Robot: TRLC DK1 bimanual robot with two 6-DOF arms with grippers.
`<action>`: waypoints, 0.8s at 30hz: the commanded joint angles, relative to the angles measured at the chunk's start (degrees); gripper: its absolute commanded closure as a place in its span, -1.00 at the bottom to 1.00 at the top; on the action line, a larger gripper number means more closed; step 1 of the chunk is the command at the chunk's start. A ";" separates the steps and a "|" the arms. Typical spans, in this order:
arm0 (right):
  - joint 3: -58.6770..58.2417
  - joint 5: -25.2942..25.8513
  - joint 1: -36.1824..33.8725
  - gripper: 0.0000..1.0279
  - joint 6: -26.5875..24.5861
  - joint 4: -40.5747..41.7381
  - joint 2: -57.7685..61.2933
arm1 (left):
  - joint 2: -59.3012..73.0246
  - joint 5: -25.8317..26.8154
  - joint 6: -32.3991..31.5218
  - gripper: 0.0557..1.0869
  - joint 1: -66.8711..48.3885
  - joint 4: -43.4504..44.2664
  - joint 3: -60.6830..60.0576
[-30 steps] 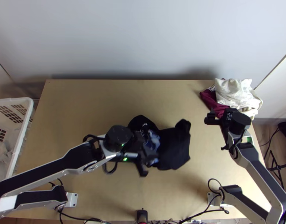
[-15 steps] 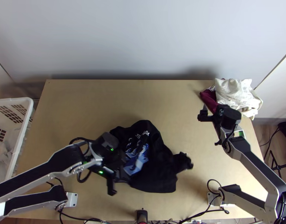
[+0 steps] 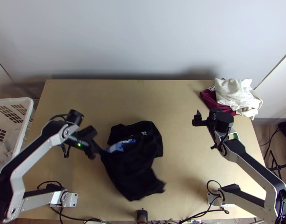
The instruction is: Fold the t-shirt
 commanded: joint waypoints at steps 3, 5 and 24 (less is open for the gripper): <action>-1.00 0.02 2.00 -0.86 1.35 0.09 0.09 | 12.44 -2.63 -9.12 0.78 11.50 15.69 3.83; -1.08 0.02 2.26 -0.86 1.44 0.01 -0.09 | 12.26 -2.63 -12.64 0.04 10.54 15.16 5.68; -0.47 -17.73 15.45 -0.86 10.14 -18.72 -5.98 | -5.66 0.62 -23.01 -0.87 7.55 12.62 2.69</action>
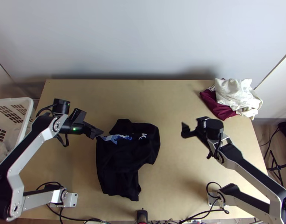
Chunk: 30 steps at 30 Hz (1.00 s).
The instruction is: Fold the t-shirt
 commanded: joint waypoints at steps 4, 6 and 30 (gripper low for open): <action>2.31 -16.71 8.73 -0.86 6.29 -13.14 -1.19 | -8.06 0.23 -2.75 -0.87 0.12 -1.53 -2.30; 2.49 -18.29 9.88 -0.86 7.35 -13.14 -0.31 | -8.94 0.23 -3.45 -0.87 0.29 -1.53 -2.65; 20.16 -24.79 22.27 -0.88 9.28 -19.12 18.76 | -20.98 0.23 -9.69 -0.87 6.09 5.68 -15.92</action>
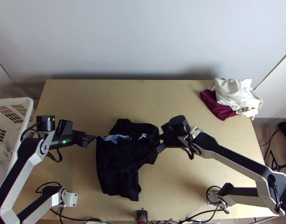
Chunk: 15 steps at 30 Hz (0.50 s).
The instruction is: Fold the t-shirt
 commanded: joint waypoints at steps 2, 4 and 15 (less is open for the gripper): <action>1.10 -1.21 2.97 -0.88 -0.89 -1.72 3.20 | -2.98 -0.17 -1.98 -0.87 0.85 2.32 -3.25; 1.18 -1.21 2.88 -0.87 -1.33 -1.64 3.82 | -3.33 -0.17 -2.25 -0.87 0.85 2.41 -3.25; 4.79 2.57 2.97 -0.63 -3.08 4.96 11.64 | -4.12 -0.17 -4.79 -0.87 1.29 3.99 -4.13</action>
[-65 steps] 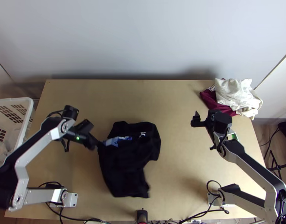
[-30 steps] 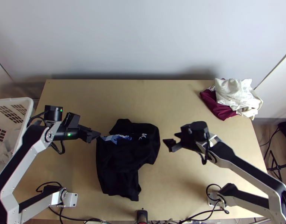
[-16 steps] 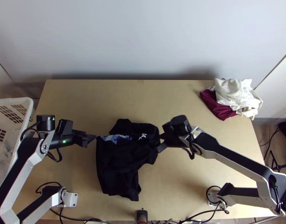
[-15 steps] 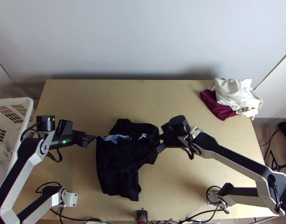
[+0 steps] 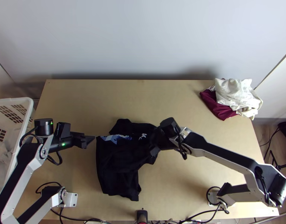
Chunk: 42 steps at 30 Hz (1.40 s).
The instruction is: Fold the t-shirt
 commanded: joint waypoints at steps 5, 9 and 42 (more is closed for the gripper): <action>5.39 5.67 -0.49 0.75 -3.23 5.67 6.71 | -1.96 0.03 -2.37 -0.87 0.52 1.15 -0.78; 4.60 6.37 -0.66 0.95 -4.02 6.81 5.74 | -3.01 0.03 -2.99 -0.87 0.70 1.15 -0.78; 14.09 3.91 -44.87 0.95 -19.40 5.67 -1.20 | -4.33 0.03 -8.26 -0.87 -4.31 0.27 2.56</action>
